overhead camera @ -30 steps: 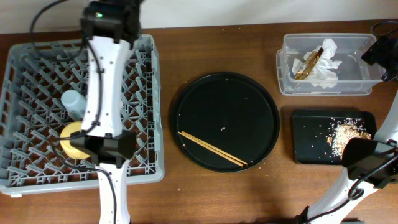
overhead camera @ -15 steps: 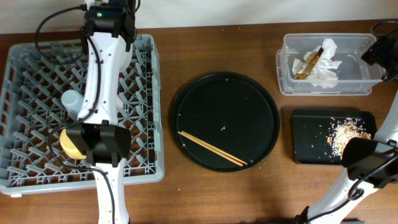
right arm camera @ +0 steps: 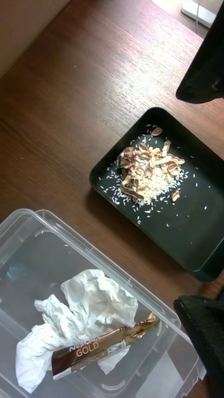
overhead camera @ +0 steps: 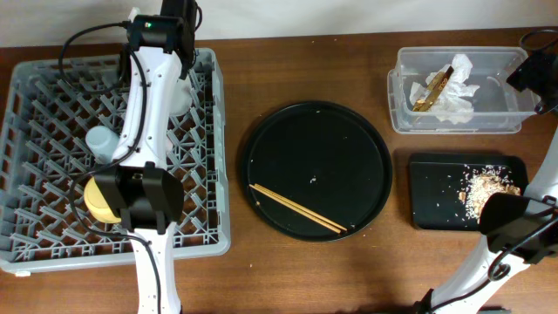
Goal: Sort waste into correct bins and load items into the dishwasher rack
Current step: 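Carry the plate into the rack and stand it upright at the back, then reach the left gripper to the chopsticks on the black tray and grasp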
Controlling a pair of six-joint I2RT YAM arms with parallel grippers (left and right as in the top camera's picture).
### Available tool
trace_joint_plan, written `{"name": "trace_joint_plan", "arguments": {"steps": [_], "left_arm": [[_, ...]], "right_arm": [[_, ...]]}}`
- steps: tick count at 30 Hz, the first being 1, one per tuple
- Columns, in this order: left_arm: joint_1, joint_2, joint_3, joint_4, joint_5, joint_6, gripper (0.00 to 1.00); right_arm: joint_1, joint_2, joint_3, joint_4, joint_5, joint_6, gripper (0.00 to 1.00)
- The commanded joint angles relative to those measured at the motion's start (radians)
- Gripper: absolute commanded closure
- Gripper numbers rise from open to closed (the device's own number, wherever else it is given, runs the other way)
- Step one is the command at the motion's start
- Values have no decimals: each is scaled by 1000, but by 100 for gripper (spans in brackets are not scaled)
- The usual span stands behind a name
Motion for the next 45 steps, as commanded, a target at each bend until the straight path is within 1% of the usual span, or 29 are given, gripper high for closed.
{"name": "trace_joint_plan", "arguments": {"steps": [1, 2, 4, 7, 10, 13, 16, 17, 18, 19, 21, 24, 26, 27, 30, 32, 35, 39, 41, 43, 45], "left_arm": [[-28, -47, -5, -2, 4, 1, 40], [-36, -57, -5, -2, 8, 1, 37], [-52, -95, -4, -1, 66, 1, 35], [-63, -167, 18, -12, 220, 1, 33], [-67, -242, 25, -47, 423, 1, 30], [-76, -301, 25, -96, 712, 1, 27], [-92, -304, 21, -163, 951, 1, 25], [-99, -302, 13, -180, 983, 1, 25], [-122, -302, -11, -218, 1010, 1, 22], [-142, -302, -39, -227, 1010, 6, 20], [-180, -303, -100, -227, 1011, 10, 21], [-251, -301, -234, -197, 1010, -76, 21], [-294, -301, -335, -141, 1009, -140, 21], [-312, -301, -383, -105, 1010, -179, 21], [-381, -301, -586, 63, 1010, -370, 23], [-417, -301, -696, 169, 1010, -456, 22], [-470, -301, -862, 323, 1006, -598, 39], [-491, -301, -962, 418, 994, -719, 56], [-499, -301, -1001, 459, 995, -781, 59], [-508, -301, -1047, 535, 982, -845, 61], [-508, -301, -1075, 568, 982, -912, 61]], "right_arm": [[0, 3, 0, -3, 13, 9, 1], [0, 3, 0, -3, 13, 9, 1], [0, 3, 0, -3, 13, 9, 1], [0, 3, 0, -3, 13, 9, 1], [0, 3, 0, -3, 13, 9, 1], [0, 3, 0, -3, 13, 9, 1], [0, 3, 0, -3, 13, 9, 1], [0, 3, 0, -3, 13, 9, 2], [0, 3, 0, -3, 13, 9, 1], [0, 3, 0, -3, 13, 9, 1], [0, 3, 0, -3, 13, 9, 1], [0, 3, 0, -3, 13, 9, 1], [0, 3, 0, -3, 13, 9, 1], [0, 3, 0, -3, 13, 9, 1], [0, 3, 0, -3, 13, 9, 1], [0, 3, 0, -3, 13, 9, 1], [0, 3, 0, -3, 13, 9, 1], [0, 3, 0, -3, 13, 9, 1], [0, 3, 0, -3, 13, 9, 1], [0, 3, 0, -3, 13, 9, 1], [0, 3, 0, -3, 13, 9, 1]]}}
